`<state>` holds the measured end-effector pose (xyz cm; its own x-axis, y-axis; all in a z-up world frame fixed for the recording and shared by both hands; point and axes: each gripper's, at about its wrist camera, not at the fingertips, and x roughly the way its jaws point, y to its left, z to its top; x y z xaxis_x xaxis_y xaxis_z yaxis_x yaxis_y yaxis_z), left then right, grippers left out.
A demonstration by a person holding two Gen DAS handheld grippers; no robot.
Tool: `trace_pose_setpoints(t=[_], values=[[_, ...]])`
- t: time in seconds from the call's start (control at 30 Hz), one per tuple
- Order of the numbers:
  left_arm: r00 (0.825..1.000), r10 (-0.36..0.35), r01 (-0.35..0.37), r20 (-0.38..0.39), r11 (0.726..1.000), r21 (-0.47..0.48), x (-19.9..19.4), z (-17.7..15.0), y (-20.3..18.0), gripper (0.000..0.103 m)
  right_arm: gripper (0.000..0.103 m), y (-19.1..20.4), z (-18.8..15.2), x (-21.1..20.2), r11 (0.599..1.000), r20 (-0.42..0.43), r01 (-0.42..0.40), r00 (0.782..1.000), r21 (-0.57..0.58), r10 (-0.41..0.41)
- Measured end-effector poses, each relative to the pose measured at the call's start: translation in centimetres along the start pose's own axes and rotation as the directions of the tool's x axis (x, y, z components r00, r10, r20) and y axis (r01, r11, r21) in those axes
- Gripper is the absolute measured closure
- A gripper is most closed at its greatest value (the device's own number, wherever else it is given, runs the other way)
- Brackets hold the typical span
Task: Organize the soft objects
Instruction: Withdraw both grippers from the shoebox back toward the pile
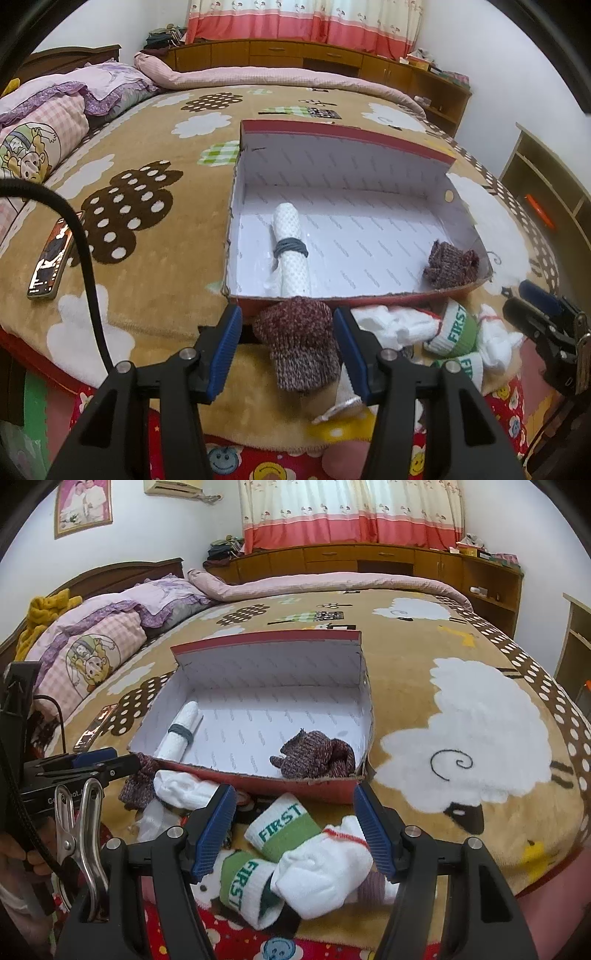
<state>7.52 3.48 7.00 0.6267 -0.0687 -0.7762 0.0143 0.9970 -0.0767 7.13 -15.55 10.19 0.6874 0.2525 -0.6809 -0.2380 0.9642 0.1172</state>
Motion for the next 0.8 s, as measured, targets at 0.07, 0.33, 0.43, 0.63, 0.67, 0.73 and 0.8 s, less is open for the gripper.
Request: trace_pose_setpoints(t=[0.07,0.33,0.43,0.63,0.67,0.73,0.8], values=[[1.000,-0.003,0.003,-0.002,1.000,0.000,-0.3,-0.4,0.0,0.048,0.036,0.0,-0.2,-0.2,1.000,0.000,0.000,1.000,0.003,0.000],[1.000,-0.008,0.008,-0.010,1.000,0.002,-1.2,-1.6,0.0,0.048,0.036,-0.3,-1.5,-1.1,1.000,-0.002,0.006,1.000,0.024,-0.006],[1.000,-0.008,0.008,-0.013,1.000,0.003,-1.4,-2.0,0.1,0.048,0.036,-0.6,-1.9,-1.4,0.999,-0.002,0.010,1.000,0.032,-0.010],[0.999,-0.017,0.018,-0.033,1.000,0.005,-1.6,-3.0,0.0,0.046,0.036,-0.9,-2.7,-2.0,0.999,-0.004,0.012,1.000,0.049,-0.011],[0.999,-0.020,0.020,-0.038,1.000,0.007,-1.6,-3.2,0.0,0.046,0.036,-1.0,-2.9,-2.1,0.999,-0.005,0.012,1.000,0.051,-0.012],[0.999,-0.023,0.023,-0.045,1.000,0.012,-1.6,-3.6,-0.2,0.046,0.036,-1.0,-3.2,-2.2,0.998,-0.008,0.012,1.000,0.055,-0.011],[0.998,-0.022,0.023,-0.054,1.000,0.020,-1.6,-4.1,-0.4,0.046,0.036,-1.1,-3.5,-2.3,0.998,-0.010,0.011,1.000,0.058,-0.011]])
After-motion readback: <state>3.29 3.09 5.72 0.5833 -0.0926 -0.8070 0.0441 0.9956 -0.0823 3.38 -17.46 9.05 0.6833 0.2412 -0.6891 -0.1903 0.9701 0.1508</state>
